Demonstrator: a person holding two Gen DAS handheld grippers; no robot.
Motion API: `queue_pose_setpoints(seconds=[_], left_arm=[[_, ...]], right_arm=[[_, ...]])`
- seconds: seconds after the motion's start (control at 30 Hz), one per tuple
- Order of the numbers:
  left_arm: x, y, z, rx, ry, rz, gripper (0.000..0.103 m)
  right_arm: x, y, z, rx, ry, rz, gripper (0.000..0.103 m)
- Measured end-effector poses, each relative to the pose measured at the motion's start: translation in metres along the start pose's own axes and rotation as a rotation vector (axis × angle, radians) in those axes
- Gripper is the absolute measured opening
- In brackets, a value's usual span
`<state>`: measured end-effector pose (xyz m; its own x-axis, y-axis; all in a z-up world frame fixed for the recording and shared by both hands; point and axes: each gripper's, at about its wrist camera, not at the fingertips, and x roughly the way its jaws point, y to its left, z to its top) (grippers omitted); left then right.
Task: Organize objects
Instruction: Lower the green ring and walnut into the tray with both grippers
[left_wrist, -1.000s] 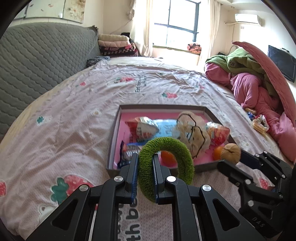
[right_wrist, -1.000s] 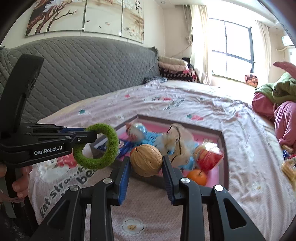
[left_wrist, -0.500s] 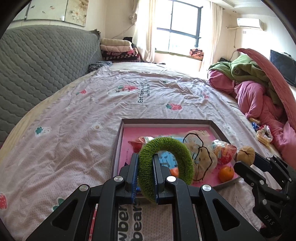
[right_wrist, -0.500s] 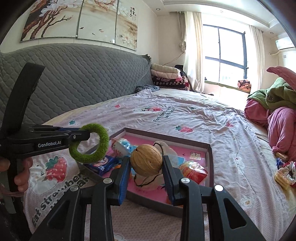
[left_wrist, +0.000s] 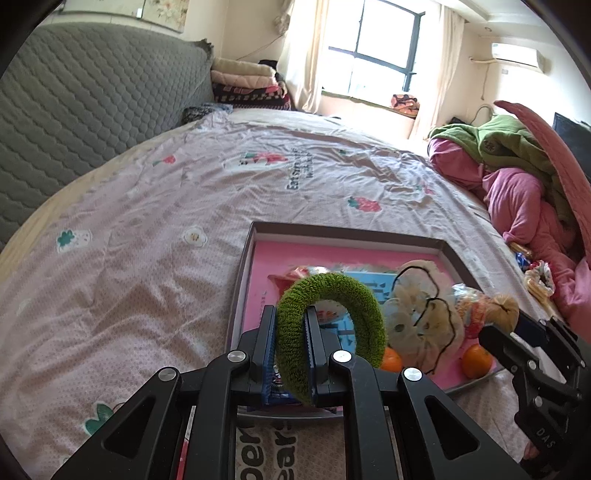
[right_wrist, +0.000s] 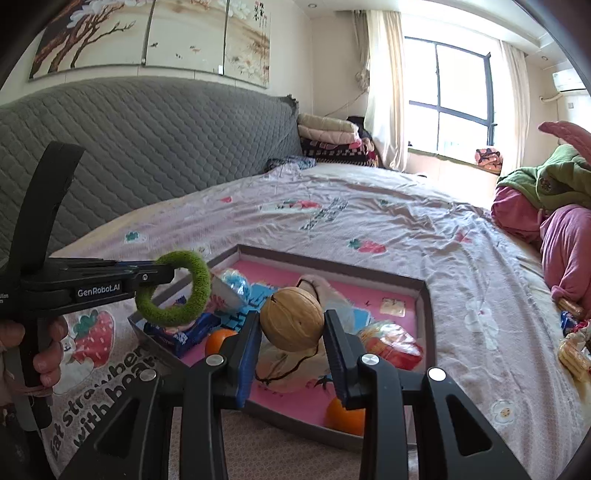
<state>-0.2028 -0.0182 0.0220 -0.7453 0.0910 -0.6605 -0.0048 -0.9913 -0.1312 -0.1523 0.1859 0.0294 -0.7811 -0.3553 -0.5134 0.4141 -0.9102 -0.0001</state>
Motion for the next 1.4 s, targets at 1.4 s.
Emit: queue_pose_setpoints(seconds=[1.4], left_arm=[[0.029, 0.006, -0.02, -0.007, 0.067, -0.035, 0.017]], right_arm=[[0.055, -0.017, -0.023, 0.078, 0.29, 0.099, 0.035]])
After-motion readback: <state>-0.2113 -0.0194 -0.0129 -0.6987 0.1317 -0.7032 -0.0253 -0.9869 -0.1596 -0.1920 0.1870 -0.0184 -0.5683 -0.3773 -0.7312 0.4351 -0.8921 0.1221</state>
